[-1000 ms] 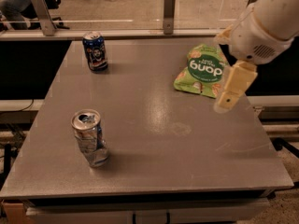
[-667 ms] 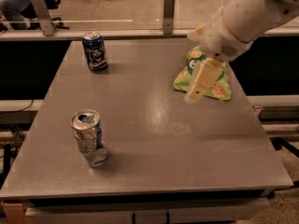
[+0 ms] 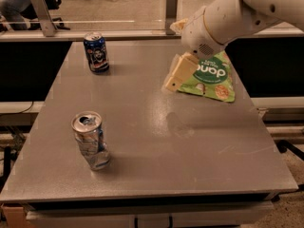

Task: Knock pepsi can over

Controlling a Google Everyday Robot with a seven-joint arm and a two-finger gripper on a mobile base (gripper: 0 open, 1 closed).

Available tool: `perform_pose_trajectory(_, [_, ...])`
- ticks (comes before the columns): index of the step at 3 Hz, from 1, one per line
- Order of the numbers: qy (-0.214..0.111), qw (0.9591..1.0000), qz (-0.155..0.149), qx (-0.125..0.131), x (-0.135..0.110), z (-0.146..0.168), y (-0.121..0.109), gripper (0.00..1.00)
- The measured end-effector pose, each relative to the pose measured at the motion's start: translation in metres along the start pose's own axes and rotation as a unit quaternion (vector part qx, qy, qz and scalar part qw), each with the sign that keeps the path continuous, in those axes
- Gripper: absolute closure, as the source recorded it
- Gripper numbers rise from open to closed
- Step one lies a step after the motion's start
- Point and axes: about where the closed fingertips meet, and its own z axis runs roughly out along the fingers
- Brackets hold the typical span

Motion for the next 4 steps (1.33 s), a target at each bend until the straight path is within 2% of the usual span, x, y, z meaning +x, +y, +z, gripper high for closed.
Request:
perform_pose_trajectory(1, [0.001, 1.0000, 0.000, -0.002, 0.000, 0.000, 0.001, 0.00])
perform_pose_trajectory(2, [-0.017, 0.9998, 0.007, 0.008, -0.005, 0.010, -0.005, 0.00])
perform_pose_trajectory(3, [-0.065, 0.9975, 0.025, 0.014, -0.025, 0.056, -0.024, 0.00])
perform_pose_trajectory(4, [-0.111, 0.9923, 0.053, 0.011, -0.043, 0.109, -0.042, 0.00])
